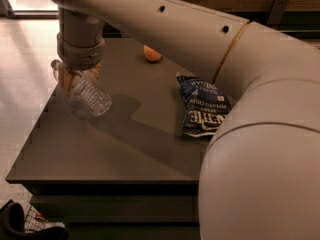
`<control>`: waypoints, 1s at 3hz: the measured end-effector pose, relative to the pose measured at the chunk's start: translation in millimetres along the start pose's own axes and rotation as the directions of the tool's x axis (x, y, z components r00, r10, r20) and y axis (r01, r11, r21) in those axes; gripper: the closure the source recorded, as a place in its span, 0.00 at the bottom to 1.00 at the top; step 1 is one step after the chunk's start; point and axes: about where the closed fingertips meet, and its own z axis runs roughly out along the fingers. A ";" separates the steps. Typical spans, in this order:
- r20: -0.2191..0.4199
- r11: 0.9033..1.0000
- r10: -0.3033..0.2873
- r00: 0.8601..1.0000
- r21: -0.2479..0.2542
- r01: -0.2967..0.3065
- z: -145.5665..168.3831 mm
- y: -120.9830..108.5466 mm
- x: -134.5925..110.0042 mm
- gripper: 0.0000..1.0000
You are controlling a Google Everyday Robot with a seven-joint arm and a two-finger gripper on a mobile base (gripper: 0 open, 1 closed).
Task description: Place water bottle upright
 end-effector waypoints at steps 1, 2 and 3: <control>0.151 0.996 -0.073 0.986 -0.046 0.081 -17.9 -5.7 0.9 1.00; 0.319 0.980 -0.118 0.940 -0.114 0.162 -22.5 -11.2 -2.6 1.00; 0.483 0.956 -0.150 0.863 -0.152 0.251 -28.8 -12.7 -13.9 1.00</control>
Offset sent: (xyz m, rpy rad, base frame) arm 0.0181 -0.0175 0.0450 0.5691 -0.3336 0.3437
